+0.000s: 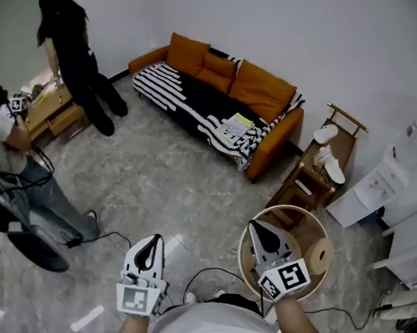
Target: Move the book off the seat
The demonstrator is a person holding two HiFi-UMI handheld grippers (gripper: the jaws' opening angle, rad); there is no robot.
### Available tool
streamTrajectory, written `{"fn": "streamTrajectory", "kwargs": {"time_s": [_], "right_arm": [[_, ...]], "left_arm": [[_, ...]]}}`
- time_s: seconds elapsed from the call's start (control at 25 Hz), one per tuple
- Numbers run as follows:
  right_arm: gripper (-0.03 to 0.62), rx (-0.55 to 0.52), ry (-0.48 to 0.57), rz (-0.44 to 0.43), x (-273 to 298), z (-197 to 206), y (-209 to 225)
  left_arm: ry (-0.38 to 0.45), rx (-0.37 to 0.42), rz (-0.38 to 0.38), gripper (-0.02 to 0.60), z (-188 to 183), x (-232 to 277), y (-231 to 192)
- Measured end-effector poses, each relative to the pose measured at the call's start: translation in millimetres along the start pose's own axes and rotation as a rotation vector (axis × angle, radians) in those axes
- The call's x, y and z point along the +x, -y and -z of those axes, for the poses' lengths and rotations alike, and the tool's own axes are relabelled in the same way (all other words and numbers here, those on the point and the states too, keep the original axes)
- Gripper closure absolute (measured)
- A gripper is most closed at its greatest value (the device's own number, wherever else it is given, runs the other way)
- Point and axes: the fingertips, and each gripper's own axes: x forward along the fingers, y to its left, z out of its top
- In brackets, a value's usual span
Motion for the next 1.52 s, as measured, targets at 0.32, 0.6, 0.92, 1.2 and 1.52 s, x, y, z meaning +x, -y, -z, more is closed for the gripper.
{"fn": "streamTrajectory", "kwargs": {"time_s": [0.32,0.6,0.92,1.2,1.52], "right_arm": [[0.574,0.046,-0.029,0.062,3,23,-17],[0.574,0.055,-0.070,0.096,22,45,-2],[0.574,0.089,-0.091,0.117,88,68,63],[0.574,0.131,-0.117,0.085,192,77,166],[0.574,0.153,-0.133,0.057,286,75,295]], "left_arm": [[-0.047,-0.034,0.067,0.568,32,3,-16],[-0.075,-0.030,0.125,0.568,48,35,-22],[-0.109,-0.018,0.139,0.567,68,119,-48],[-0.165,-0.005,0.138,0.567,69,259,-68],[-0.139,0.034,0.169,0.567,40,426,-61]]}}
